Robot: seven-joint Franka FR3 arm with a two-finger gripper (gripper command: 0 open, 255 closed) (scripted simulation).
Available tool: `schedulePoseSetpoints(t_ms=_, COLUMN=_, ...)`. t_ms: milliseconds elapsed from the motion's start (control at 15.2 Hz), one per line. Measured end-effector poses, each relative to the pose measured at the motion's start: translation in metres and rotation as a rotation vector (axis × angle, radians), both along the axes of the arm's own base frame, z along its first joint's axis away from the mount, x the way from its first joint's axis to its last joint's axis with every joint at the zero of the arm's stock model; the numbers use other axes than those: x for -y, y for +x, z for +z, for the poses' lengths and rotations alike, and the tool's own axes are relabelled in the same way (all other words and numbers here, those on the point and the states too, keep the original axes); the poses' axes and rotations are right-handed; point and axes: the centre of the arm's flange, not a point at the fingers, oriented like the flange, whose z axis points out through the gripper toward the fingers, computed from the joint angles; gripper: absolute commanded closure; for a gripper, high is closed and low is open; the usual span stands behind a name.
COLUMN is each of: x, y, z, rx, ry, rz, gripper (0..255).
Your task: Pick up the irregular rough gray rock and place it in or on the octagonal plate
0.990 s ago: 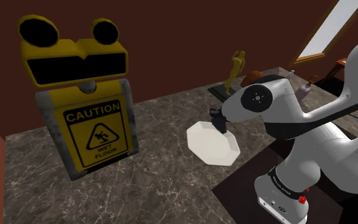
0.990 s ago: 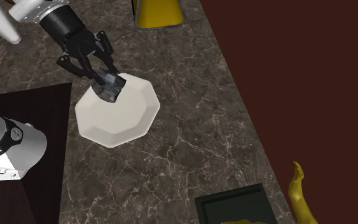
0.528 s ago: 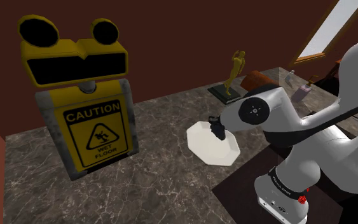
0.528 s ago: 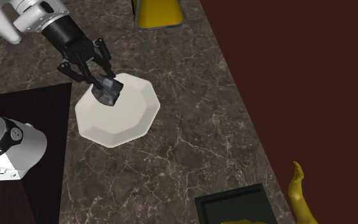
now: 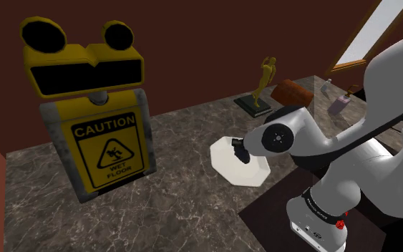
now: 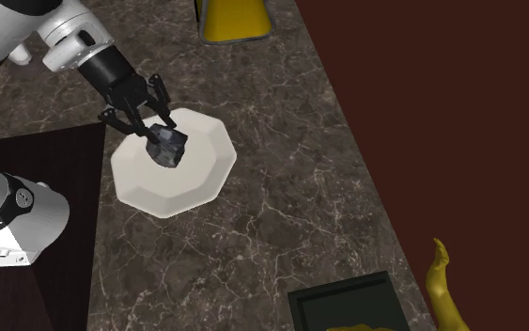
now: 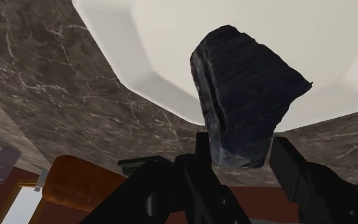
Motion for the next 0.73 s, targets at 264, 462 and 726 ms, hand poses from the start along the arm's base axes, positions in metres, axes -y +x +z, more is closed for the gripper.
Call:
schedulePoseSetpoints(t_ms=264, x=-0.002, y=0.003, z=-0.019, rx=0.006, ry=0.003, rz=0.003, gripper=255)
schedulePoseSetpoints(t_ms=462, x=-0.002, y=0.007, z=-0.026, rx=0.025, ry=-0.003, rz=0.006, gripper=255)
schedulePoseSetpoints(t_ms=726, x=0.003, y=0.006, z=-0.033, rx=0.012, ry=-0.017, rz=-0.006, gripper=255)
